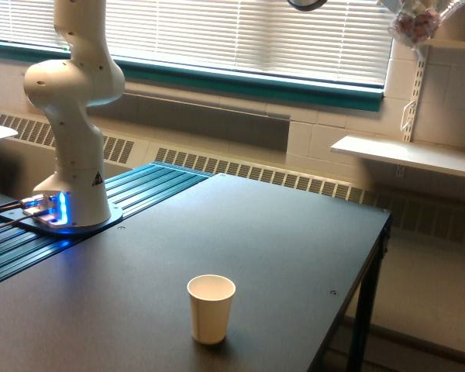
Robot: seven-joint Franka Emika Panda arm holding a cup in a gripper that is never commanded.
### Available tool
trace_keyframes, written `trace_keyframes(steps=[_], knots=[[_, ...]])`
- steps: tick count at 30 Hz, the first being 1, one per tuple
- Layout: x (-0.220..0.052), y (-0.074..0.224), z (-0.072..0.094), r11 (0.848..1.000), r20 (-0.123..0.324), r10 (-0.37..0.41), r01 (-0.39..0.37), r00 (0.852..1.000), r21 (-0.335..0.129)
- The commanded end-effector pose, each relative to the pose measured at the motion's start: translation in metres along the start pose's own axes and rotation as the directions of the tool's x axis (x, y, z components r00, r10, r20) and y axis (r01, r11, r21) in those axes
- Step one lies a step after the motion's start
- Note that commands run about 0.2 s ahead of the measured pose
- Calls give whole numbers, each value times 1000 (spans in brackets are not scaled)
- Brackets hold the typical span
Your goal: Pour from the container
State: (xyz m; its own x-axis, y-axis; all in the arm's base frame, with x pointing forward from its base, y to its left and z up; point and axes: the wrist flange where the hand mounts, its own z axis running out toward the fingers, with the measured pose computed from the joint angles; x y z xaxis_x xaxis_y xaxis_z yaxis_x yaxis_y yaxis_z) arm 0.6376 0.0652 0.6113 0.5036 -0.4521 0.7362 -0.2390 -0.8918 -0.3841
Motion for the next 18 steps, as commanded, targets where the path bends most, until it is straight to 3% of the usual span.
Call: trace_keyframes(steps=[1,5,11,16,18], knots=[[-16,-45,-19,999,-10,-18,18,1000,44],[-22,-42,-23,997,-34,-77,77,996,6],[-23,-9,-31,996,11,18,-17,1000,-88],[-33,27,-45,980,43,111,-102,993,-172],[-41,33,-48,976,46,101,-90,994,-197]])
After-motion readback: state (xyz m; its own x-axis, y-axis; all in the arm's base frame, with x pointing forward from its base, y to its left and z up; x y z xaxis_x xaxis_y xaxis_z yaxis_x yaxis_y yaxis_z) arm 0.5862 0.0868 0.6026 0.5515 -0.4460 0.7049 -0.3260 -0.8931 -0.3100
